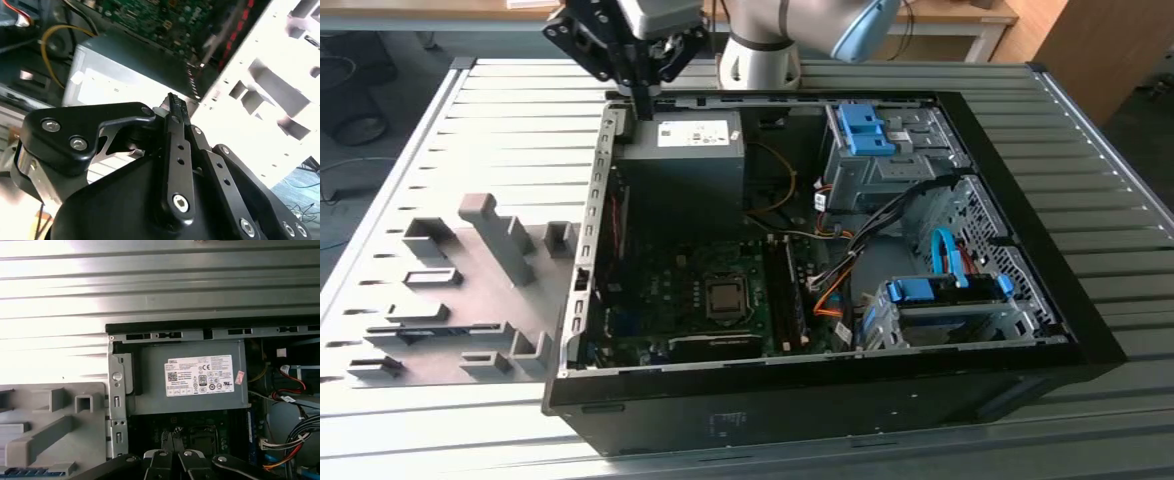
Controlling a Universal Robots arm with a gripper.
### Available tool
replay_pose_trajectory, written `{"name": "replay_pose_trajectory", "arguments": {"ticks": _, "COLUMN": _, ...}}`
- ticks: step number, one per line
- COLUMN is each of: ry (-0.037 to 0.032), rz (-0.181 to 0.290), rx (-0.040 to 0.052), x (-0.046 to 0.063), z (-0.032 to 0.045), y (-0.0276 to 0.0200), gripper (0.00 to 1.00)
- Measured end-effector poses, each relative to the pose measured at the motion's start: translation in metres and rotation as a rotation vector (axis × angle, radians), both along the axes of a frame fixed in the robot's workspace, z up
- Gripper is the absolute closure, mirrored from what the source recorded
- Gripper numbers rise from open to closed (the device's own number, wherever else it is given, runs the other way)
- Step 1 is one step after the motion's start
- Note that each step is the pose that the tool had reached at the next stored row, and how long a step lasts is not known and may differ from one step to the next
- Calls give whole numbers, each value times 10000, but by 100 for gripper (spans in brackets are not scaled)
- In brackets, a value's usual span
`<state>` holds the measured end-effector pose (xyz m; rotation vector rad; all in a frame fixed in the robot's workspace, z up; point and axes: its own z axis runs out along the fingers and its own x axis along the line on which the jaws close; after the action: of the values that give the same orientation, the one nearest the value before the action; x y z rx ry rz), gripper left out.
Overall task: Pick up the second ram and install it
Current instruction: 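Reach for the second ram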
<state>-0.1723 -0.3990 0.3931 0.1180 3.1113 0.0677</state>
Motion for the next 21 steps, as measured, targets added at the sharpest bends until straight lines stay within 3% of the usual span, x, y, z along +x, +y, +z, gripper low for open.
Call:
{"name": "replay_pose_trajectory", "arguments": {"ticks": 4, "ry": -4, "rz": -1, "rx": 0, "x": -158, "z": 0, "y": 0, "gripper": 89}}
{"name": "replay_pose_trajectory", "arguments": {"ticks": 21, "ry": -6, "rz": 1, "rx": -1, "x": -589, "z": 1, "y": 0, "gripper": 89}}
